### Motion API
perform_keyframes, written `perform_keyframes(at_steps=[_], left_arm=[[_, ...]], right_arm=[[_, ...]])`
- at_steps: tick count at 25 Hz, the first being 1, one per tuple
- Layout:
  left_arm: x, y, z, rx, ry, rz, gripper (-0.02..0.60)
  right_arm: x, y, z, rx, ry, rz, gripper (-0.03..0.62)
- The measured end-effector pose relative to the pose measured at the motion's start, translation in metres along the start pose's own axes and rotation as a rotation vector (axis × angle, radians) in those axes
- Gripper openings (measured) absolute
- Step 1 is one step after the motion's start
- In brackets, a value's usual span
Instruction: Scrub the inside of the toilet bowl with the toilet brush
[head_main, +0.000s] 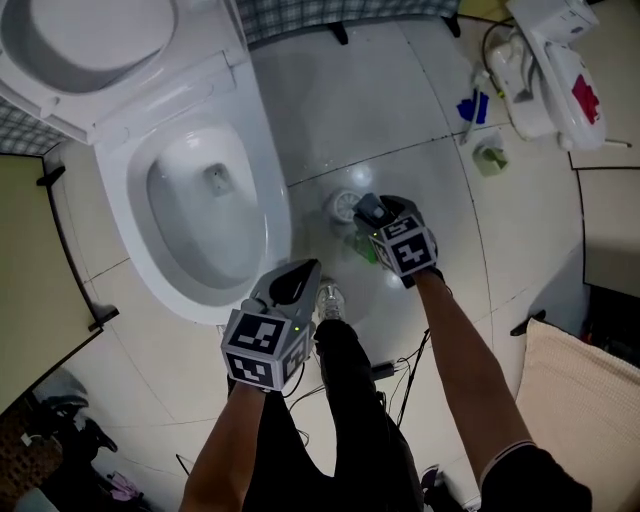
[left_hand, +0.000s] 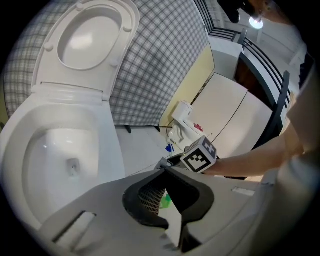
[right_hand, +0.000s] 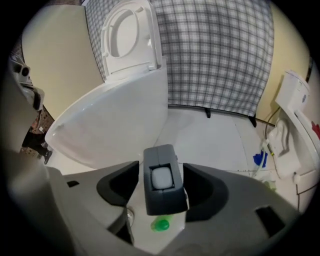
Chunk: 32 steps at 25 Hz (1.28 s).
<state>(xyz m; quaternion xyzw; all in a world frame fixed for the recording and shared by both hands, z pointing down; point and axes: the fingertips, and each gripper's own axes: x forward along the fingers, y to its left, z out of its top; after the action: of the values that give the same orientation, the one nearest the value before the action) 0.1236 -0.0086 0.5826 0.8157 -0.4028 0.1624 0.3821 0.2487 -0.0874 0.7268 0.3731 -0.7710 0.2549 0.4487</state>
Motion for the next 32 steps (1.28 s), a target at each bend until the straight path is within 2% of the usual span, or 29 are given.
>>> perform_keyframes(at_steps=[7, 8, 9, 15, 23, 32], left_arm=[[0.001, 0.011, 0.002, -0.019, -0.009, 0.015, 0.008], [0.001, 0.011, 0.002, -0.022, -0.01, 0.016, 0.008], [0.001, 0.011, 0.002, -0.024, -0.011, 0.016, 0.008], [0.0, 0.011, 0.0, -0.035, -0.007, 0.016, 0.008], [-0.021, 0.005, 0.023, -0.011, -0.008, 0.013, 0.008], [-0.068, -0.006, 0.094, 0.054, -0.09, 0.008, 0.008]], right_arm=[[0.027, -0.004, -0.01, -0.069, 0.078, 0.009, 0.289], [0.028, -0.006, -0.01, -0.081, 0.08, 0.002, 0.246], [0.028, -0.008, -0.009, -0.091, 0.081, -0.001, 0.232], [0.022, -0.014, -0.01, -0.129, 0.082, 0.003, 0.225], [-0.068, -0.01, 0.019, -0.128, 0.023, -0.025, 0.224], [-0.188, -0.005, 0.102, -0.104, -0.197, -0.111, 0.222]])
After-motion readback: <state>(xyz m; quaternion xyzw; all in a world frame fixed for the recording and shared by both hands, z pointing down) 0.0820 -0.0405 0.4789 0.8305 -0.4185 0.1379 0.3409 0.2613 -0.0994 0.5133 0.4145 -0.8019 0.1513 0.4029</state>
